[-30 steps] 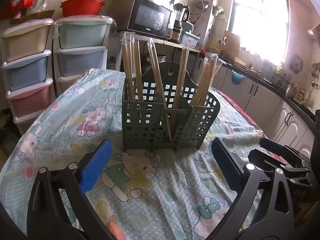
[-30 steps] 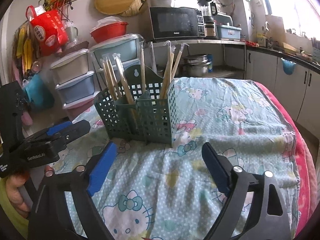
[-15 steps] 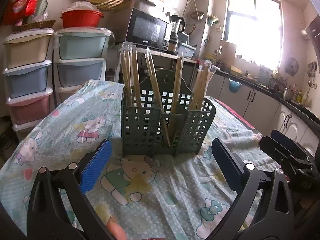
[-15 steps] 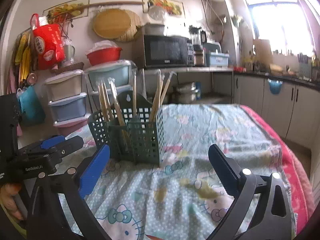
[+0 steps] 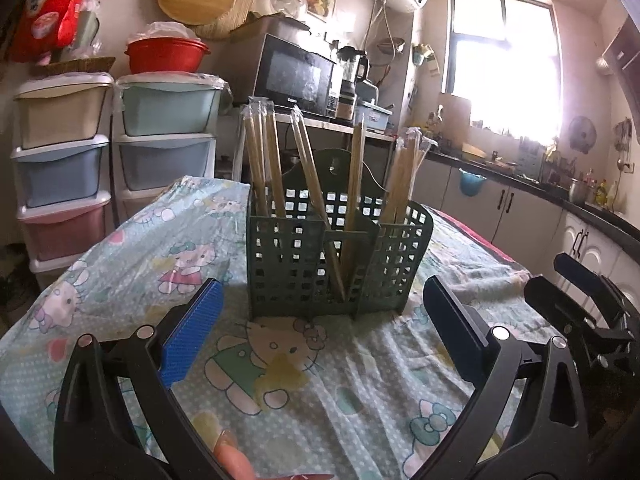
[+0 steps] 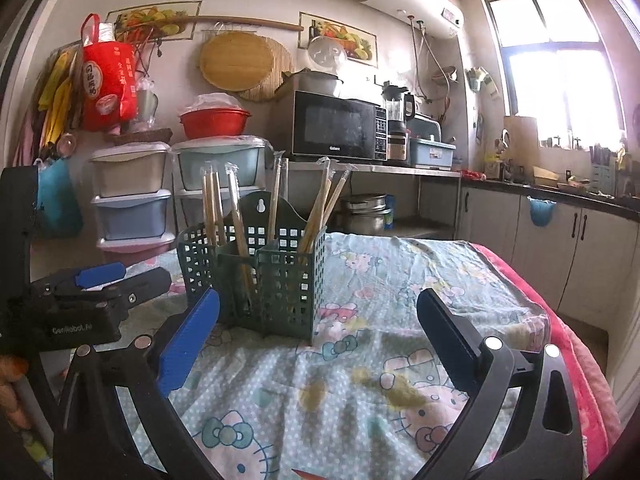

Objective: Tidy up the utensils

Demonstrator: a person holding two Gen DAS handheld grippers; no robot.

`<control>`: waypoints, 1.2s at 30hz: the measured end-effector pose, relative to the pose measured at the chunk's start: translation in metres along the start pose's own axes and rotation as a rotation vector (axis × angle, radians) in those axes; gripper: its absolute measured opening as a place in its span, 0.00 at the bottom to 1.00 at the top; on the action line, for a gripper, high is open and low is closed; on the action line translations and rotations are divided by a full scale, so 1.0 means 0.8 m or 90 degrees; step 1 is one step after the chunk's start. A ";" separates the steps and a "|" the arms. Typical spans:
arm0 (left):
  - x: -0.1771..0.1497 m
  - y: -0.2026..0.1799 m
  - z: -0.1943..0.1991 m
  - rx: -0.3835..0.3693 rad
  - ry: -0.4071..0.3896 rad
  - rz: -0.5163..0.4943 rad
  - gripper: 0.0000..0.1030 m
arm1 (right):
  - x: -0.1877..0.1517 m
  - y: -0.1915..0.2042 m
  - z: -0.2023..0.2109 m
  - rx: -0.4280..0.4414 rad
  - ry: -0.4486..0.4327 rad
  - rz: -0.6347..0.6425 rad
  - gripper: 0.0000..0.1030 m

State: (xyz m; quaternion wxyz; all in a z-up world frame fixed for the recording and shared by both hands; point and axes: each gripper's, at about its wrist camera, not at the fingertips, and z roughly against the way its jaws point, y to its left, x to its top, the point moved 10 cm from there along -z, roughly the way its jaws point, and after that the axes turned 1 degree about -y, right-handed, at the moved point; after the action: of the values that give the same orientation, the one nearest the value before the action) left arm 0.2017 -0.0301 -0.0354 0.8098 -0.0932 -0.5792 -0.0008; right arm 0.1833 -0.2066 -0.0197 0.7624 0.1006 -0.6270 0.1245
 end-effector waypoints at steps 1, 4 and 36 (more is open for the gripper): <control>0.000 0.000 0.000 0.001 0.000 0.000 0.90 | 0.000 0.000 0.000 0.000 -0.001 -0.003 0.94; -0.001 0.000 -0.001 -0.002 0.000 0.003 0.90 | -0.001 -0.002 0.002 -0.003 -0.002 -0.008 0.93; -0.004 0.000 0.000 0.001 0.003 0.002 0.90 | -0.002 -0.002 0.004 -0.004 -0.003 -0.008 0.94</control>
State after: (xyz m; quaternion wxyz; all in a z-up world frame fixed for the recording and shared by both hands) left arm 0.2007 -0.0306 -0.0382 0.8115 -0.0937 -0.5768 0.0004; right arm 0.1806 -0.2088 -0.0204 0.7621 0.1022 -0.6285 0.1177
